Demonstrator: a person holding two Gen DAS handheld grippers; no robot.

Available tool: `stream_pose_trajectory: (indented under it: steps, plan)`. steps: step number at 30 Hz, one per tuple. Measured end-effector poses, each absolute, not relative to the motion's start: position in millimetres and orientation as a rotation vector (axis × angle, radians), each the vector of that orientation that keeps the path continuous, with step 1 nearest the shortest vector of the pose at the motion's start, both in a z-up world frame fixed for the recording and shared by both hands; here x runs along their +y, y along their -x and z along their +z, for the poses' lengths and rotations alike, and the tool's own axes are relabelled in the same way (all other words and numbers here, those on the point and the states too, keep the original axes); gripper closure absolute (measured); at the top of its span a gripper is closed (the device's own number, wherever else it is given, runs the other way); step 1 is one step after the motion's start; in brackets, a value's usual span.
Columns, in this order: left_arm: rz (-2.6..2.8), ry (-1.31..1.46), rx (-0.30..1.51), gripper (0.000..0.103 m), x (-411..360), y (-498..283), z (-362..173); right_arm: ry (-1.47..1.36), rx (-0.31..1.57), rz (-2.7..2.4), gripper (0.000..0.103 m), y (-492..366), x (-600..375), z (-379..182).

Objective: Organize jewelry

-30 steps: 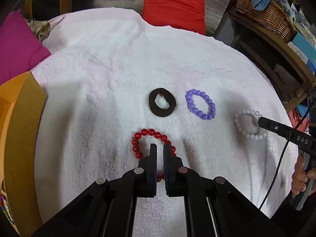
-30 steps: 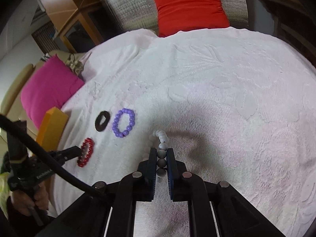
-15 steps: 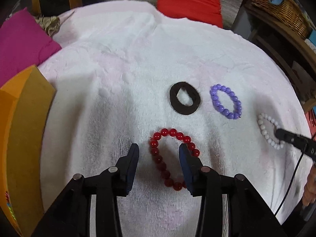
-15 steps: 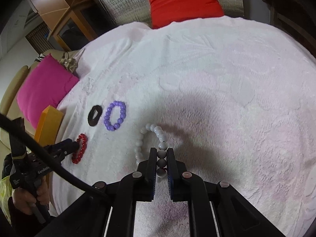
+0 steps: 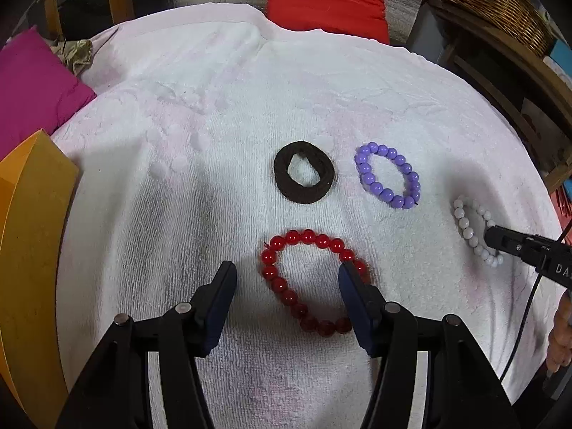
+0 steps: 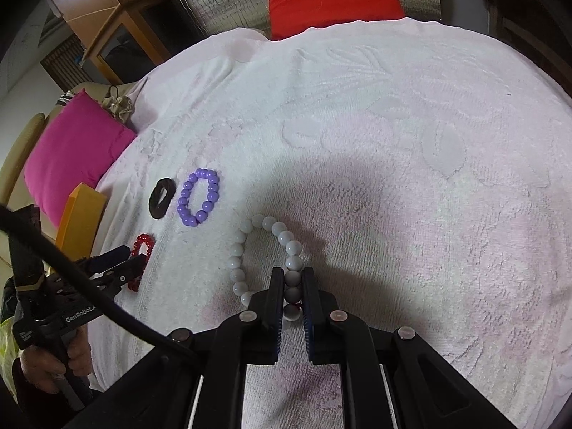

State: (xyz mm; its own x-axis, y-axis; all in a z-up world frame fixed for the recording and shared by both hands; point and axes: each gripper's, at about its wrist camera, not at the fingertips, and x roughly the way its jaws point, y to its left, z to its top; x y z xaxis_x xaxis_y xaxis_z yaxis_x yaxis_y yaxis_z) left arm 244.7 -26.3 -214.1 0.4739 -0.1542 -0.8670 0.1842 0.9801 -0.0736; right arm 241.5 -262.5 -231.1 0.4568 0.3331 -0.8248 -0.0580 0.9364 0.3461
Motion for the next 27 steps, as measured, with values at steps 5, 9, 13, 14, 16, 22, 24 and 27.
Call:
stream_pose_trajectory:
  steps: [5,9,13,14,16,22,24,27]
  plan:
    - [-0.189,-0.010,1.040,0.082,-17.9,-247.0,-213.5,-0.278,1.071,0.241,0.093,-241.8,-261.2,-231.6]
    - [-0.174,0.022,1.039,0.093,-6.6,-247.5,-214.5,-0.281,1.073,0.240,0.093,-241.8,-261.5,-231.9]
    - [-0.173,0.033,1.035,0.094,-3.8,-247.2,-215.3,-0.279,1.072,0.237,0.092,-242.1,-261.2,-232.0]
    - [-0.170,0.036,1.031,0.094,-3.3,-247.7,-214.9,-0.278,1.072,0.237,0.092,-242.2,-260.9,-232.0]
    - [-0.164,0.057,1.016,0.094,-1.3,-247.4,-211.4,-0.275,1.069,0.237,0.093,-242.9,-260.5,-232.2]
    - [-0.162,0.090,0.962,0.094,5.4,-243.9,-196.5,-0.263,1.034,0.260,0.093,-240.1,-257.6,-227.2]
    - [-0.162,0.091,0.935,0.094,7.0,-240.0,-189.2,-0.270,1.012,0.278,0.093,-237.9,-255.5,-222.1]
    - [-0.163,0.099,0.904,0.094,11.5,-235.1,-180.8,-0.280,0.951,0.322,0.093,-233.0,-251.7,-208.9]
